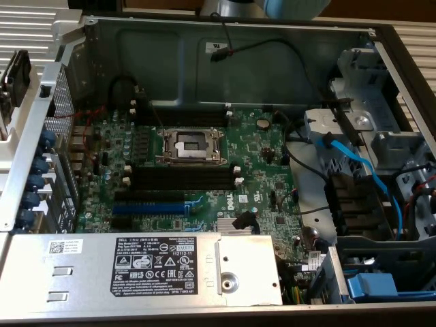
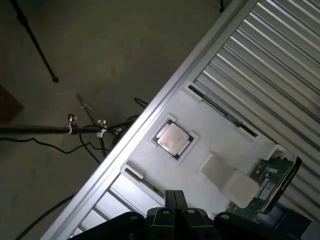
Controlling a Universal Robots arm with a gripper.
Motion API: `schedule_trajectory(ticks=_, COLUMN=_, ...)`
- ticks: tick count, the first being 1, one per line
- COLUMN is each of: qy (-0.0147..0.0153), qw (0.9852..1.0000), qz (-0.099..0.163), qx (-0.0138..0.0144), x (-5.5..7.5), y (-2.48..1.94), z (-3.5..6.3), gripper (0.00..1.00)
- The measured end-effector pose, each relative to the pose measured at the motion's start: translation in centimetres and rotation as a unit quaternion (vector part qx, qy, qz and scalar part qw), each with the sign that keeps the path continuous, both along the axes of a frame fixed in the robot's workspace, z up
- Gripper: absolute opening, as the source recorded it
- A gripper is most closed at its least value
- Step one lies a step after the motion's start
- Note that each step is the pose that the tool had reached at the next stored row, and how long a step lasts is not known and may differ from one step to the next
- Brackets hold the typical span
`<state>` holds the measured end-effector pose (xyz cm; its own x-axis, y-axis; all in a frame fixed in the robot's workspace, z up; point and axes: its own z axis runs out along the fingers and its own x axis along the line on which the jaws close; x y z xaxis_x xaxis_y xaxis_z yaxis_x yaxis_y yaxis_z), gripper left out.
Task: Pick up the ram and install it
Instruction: 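Pick up the ram and move it above insertion slot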
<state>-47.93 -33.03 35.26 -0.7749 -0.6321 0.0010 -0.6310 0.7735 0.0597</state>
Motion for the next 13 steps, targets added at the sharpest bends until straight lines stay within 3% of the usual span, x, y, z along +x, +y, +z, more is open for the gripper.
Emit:
schedule_trajectory(ticks=4, qy=0.0000, qw=0.9989, qz=0.046, qx=0.0000, x=0.00, y=0.00, z=0.00, gripper=0.10)
schedule_trajectory(ticks=6, qy=0.0001, qw=0.9966, qz=0.083, qx=0.0000, x=0.00, y=0.00, z=-0.02, gripper=0.10)
schedule_trajectory(ticks=10, qy=0.0006, qw=0.9930, qz=0.119, qx=0.0000, x=0.00, y=0.00, z=-0.03, gripper=0.10)
schedule_trajectory(ticks=13, qy=0.0009, qw=0.9893, qz=0.146, qx=0.0001, x=0.00, y=0.00, z=-0.03, gripper=0.10)
